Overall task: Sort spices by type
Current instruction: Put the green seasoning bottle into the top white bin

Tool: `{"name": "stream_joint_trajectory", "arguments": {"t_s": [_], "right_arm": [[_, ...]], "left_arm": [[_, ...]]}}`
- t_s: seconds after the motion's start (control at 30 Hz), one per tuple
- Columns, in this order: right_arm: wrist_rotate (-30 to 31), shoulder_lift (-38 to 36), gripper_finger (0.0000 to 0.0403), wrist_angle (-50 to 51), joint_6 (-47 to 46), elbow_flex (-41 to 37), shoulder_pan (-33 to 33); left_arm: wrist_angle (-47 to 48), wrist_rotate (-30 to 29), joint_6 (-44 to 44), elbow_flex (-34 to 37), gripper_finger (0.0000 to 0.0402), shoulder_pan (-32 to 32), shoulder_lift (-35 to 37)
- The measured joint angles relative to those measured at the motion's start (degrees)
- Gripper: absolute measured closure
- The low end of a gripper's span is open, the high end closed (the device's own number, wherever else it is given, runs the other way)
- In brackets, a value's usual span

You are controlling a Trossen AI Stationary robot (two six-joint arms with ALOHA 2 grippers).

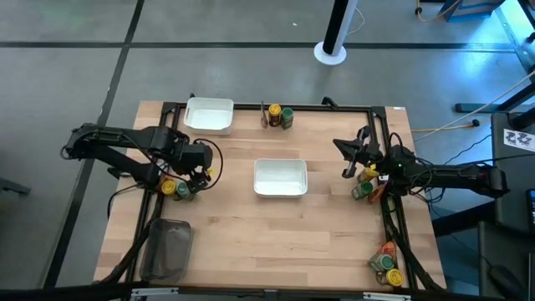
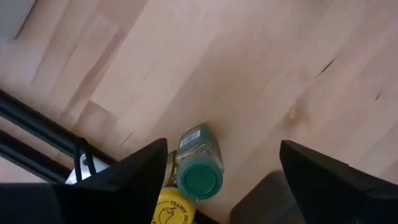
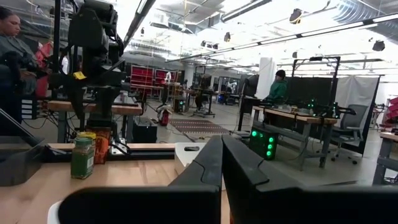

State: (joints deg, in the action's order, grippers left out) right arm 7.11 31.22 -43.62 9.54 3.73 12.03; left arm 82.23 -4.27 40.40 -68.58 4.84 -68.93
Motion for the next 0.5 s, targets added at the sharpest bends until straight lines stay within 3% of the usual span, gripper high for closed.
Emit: {"name": "stream_joint_trajectory", "arguments": {"t_s": [0.5], "right_arm": [[-0.2,0.0,0.0391,1.3,-0.2,0.0,0.0]], "left_arm": [[-0.8,2.1,-4.5,9.0,0.0105,5.1,0.0]]}}
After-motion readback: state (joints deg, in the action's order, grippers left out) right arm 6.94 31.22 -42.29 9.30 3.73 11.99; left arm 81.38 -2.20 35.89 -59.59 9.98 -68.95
